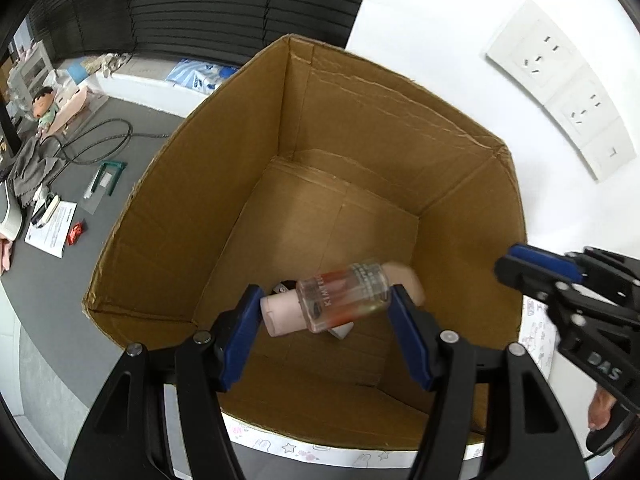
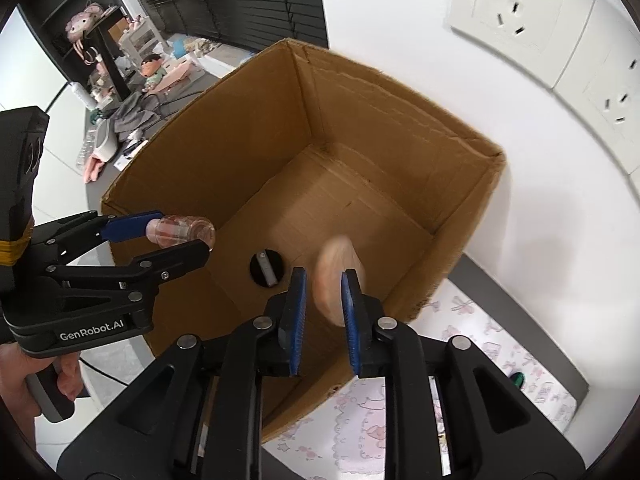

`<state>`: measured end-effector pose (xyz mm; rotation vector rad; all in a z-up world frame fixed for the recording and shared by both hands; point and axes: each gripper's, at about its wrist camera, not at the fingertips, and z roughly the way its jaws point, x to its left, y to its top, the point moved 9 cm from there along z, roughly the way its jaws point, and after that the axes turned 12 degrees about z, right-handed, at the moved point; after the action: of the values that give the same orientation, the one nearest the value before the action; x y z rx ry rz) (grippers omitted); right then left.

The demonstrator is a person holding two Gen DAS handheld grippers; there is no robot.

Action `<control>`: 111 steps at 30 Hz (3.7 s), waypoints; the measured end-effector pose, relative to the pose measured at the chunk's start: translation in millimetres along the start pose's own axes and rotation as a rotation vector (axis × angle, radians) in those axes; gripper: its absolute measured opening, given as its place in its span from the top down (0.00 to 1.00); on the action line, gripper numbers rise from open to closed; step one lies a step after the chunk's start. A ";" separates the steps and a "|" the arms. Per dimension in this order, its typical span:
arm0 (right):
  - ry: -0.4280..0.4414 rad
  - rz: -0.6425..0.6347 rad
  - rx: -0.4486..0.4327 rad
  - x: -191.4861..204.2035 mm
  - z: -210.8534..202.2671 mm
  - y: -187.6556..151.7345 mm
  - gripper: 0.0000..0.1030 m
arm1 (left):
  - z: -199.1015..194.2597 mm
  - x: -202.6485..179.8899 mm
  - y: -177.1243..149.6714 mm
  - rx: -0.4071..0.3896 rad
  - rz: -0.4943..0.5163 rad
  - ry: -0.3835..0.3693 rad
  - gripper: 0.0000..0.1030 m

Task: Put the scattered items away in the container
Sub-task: 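Open both tools to drop the sponge and perfume bottle into the box, then withdraw both tools from the box toward the items on the mat, then grasp the black green-banded puff with the right tool while the left tool grasps the clear cup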

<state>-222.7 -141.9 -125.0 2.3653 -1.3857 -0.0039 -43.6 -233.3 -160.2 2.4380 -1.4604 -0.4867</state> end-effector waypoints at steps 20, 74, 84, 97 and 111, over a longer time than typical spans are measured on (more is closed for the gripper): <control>-0.060 0.144 -0.114 -71.2 -53.1 -15.7 0.00 | -15.0 -22.8 5.9 -0.033 0.011 0.018 0.00; -0.277 0.602 -0.216 -286.6 -134.7 -188.9 0.00 | 19.3 -276.5 -29.4 0.033 0.451 -0.105 0.00; -0.318 0.618 -0.132 -304.1 -112.3 -207.4 0.00 | 50.6 -277.9 -39.7 0.100 0.489 -0.036 0.00; -0.279 0.591 -0.037 -325.3 -61.2 -201.5 0.00 | 102.6 -294.2 -46.1 0.150 0.480 -0.040 0.00; -0.251 0.536 0.083 -350.3 13.0 -198.8 0.00 | 176.1 -283.6 -64.5 0.289 0.477 -0.023 0.00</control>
<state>-237.2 232.9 -272.3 2.0322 -2.1396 -0.0984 -188.9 39.2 -302.5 2.1613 -2.1647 -0.2099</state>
